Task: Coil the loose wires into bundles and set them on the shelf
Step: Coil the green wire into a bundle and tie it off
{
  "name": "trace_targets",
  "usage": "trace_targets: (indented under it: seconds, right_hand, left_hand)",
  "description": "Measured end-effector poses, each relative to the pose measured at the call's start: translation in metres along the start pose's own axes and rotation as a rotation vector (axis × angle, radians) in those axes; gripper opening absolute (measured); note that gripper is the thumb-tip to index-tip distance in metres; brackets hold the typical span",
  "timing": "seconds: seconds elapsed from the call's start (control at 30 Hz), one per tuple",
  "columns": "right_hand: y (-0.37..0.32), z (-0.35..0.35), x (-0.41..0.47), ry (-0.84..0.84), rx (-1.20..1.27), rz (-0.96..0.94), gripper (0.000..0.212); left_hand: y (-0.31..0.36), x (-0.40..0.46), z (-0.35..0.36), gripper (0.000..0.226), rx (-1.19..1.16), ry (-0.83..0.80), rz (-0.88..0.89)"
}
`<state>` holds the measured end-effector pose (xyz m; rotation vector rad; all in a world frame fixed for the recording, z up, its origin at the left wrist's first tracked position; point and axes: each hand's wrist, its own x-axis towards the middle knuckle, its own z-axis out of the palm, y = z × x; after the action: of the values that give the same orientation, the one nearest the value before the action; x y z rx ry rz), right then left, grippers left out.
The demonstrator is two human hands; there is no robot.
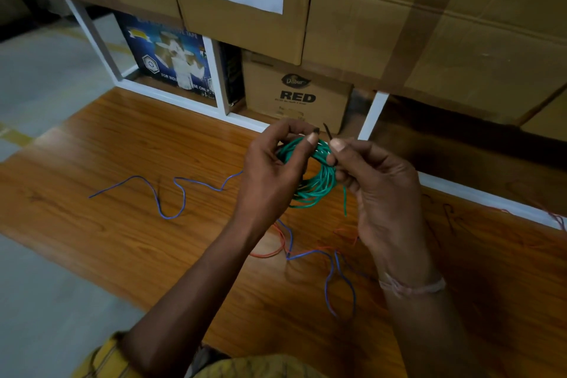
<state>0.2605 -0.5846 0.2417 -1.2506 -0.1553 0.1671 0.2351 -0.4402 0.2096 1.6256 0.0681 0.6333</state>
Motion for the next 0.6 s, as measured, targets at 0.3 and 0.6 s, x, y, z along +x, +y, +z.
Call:
trace_targets:
  seconds: [0.3,0.6]
  right_hand:
    - [-0.005,0.003,-0.008,0.033,-0.088,0.032,0.019]
    - [-0.005,0.003,-0.008,0.038,-0.104,0.059,0.021]
  left_hand:
    - [-0.003,-0.013,0.006,0.004,0.084,0.055,0.09]
    - [-0.004,-0.016,0.008,0.004,0.093,0.061,0.103]
